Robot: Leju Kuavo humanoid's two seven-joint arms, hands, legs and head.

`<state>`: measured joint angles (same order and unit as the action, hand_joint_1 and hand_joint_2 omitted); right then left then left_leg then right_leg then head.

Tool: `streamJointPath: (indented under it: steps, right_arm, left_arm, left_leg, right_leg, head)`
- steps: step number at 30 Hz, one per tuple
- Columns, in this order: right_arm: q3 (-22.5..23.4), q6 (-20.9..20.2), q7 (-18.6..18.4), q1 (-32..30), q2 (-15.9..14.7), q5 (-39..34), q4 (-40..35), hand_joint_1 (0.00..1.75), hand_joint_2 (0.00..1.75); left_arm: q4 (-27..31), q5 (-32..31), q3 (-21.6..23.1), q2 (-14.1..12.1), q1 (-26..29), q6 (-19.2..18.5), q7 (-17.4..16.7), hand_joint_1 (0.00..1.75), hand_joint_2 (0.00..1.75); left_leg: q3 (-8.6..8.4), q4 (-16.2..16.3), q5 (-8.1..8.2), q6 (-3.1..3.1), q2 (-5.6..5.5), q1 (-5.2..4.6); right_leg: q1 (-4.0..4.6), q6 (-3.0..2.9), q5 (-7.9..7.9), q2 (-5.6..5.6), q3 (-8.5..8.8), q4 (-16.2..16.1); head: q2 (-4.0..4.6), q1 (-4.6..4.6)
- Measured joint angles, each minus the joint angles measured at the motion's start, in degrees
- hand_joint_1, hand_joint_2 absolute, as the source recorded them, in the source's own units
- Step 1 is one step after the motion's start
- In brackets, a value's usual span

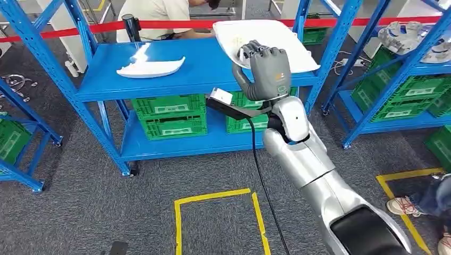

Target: Take the parts from the cabinet and place them on the table.

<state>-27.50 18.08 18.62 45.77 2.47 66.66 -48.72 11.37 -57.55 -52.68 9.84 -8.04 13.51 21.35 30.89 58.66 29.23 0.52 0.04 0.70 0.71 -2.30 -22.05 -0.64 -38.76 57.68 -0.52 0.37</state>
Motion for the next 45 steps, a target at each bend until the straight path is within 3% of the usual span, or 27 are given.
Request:
streamJointPath:
  steps: [1,4,10,16,24,40,41,43,44,45]
  right_arm:
    - [0.1,0.0,0.0,-0.2,-0.1,0.0,0.0,1.75,1.75]
    - [0.1,0.0,0.0,-0.5,-0.4,0.0,-0.2,1.75,1.75]
    - [0.6,0.1,1.2,-1.0,-0.8,-0.7,-0.6,1.75,1.75]
    - [1.2,-0.2,1.4,-1.7,-1.6,-0.6,-2.6,1.75,1.75]
    - [3.8,-7.5,0.0,1.8,-3.8,-1.7,-4.9,1.75,1.75]
    - [4.8,-8.1,0.1,3.2,-5.0,-1.7,-6.3,1.75,1.75]
    - [4.8,-8.2,0.0,3.2,-5.1,-1.7,-6.3,1.75,1.75]
    - [4.8,-8.7,-0.3,3.5,-5.1,-1.3,-6.6,1.75,1.75]
    - [4.9,-9.0,-0.6,3.8,-5.4,-1.1,-6.8,1.75,1.75]
    - [4.9,-9.7,-0.8,4.5,-5.7,-0.9,-7.0,1.75,1.75]
  left_arm:
    - [0.0,0.0,0.0,0.0,0.0,0.0,0.0,0.0,1.75]
    - [0.0,0.0,0.0,0.0,0.0,0.0,0.0,0.0,1.75]
    - [0.0,-0.4,0.0,0.0,-0.1,0.0,-0.9,0.0,1.75]
    - [0.0,-0.2,0.0,-0.1,-0.5,0.0,-1.0,0.0,1.75]
    - [0.1,1.3,0.0,-0.6,-1.5,-0.6,-0.7,0.0,1.75]
    - [0.1,1.4,-0.1,-0.7,-2.0,-0.6,-0.7,0.0,1.75]
    - [0.1,1.5,-0.1,-0.7,-2.0,-0.6,-0.7,0.0,1.75]
    - [0.1,2.0,-0.2,-0.9,-2.1,-0.5,-0.7,0.0,1.75]
    - [0.1,2.3,-0.2,-0.8,-2.1,-0.5,-0.7,0.0,1.75]
    - [0.1,2.6,-0.3,-0.8,-2.1,-0.5,-0.9,0.0,1.75]
  left_leg:
    - [0.13,0.1,-0.17,-0.2,0.0,-0.11]
    - [0.61,0.2,-0.47,-0.28,0.0,-0.17]
    - [0.8,0.2,-0.53,-0.25,0.02,-0.2]
    - [1.01,0.2,-0.6,-0.11,0.17,-0.18]
    - [1.48,0.1,-0.77,0.15,0.17,-0.15]
    - [1.43,0.1,-0.87,0.3,0.17,-0.14]
    - [1.53,0.2,-0.86,0.26,0.16,-0.18]
    - [1.65,-0.3,-1.44,-0.45,0.2,-0.39]
    - [0.84,-1.3,-2.21,-0.52,0.51,0.51]
    - [0.81,-1.7,-2.58,-0.73,0.63,0.5]
  right_leg:
    - [-0.01,-0.53,1.99,0.03,-0.05,-0.4]
    - [-0.11,1.22,2.59,0.0,-0.22,-0.8]
    - [-0.16,2.05,2.64,0.01,-0.37,-0.9]
    - [-0.13,2.06,2.63,0.13,-0.75,-0.7]
    - [-0.1,2.06,2.64,0.11,-1.06,-0.6]
    - [-0.09,2.03,2.66,0.13,-1.3,-0.4]
    - [-0.14,2.09,2.76,0.11,-1.16,-0.5]
    - [-0.41,2.77,3.41,0.07,-0.96,-1.1]
    - [-0.47,2.9,2.93,0.21,-1.32,-0.8]
    - [-0.38,3.21,1.2,0.55,-2.09,0.7]
  head:
    - [0.0,0.09]
    - [0.0,0.09]
    - [0.0,0.09]
    - [0.0,0.09]
    - [0.0,0.09]
    - [0.0,0.09]
    - [0.0,0.09]
    - [0.0,-0.04]
    - [0.0,-0.02]
    - [0.0,0.15]
